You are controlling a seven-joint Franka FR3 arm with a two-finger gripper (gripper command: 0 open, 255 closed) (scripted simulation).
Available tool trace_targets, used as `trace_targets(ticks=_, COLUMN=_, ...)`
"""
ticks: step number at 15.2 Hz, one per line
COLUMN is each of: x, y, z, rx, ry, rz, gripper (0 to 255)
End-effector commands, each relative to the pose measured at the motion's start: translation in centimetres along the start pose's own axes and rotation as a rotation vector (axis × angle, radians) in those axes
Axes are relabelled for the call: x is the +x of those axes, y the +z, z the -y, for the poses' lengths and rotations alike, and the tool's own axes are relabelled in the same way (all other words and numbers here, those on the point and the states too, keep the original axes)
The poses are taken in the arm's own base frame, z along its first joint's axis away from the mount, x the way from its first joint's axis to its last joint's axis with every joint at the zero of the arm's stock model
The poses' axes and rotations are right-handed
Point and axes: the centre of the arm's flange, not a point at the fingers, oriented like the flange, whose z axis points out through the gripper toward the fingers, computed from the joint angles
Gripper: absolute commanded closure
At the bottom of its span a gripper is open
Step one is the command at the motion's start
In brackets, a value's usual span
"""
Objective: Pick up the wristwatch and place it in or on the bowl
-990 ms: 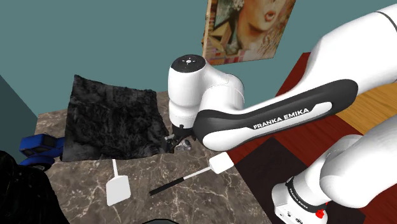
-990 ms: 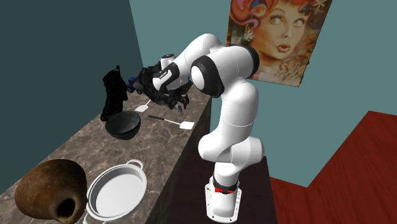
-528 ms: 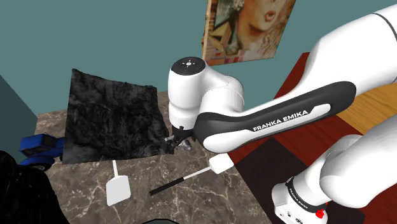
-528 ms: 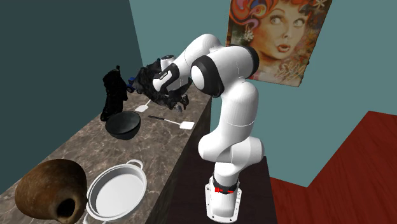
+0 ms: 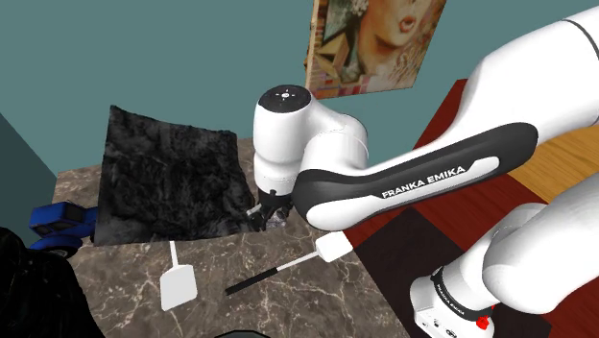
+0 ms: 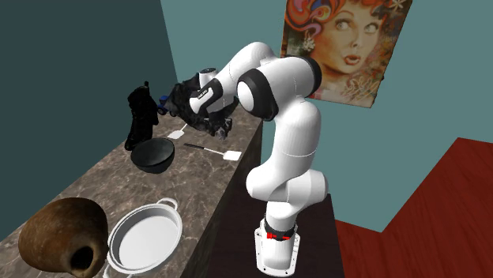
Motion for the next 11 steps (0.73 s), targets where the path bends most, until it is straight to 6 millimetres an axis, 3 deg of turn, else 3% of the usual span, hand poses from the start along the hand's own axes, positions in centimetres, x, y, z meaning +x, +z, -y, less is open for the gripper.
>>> trace_targets(ticks=1, x=0.3, y=0.9, z=-0.8, rx=-0.010, ry=0.013, rz=0.016, gripper=255)
trace_targets(ticks=11, x=0.2, y=-3.7, z=-0.6, rx=-0.011, ry=0.012, rz=0.016, gripper=255)
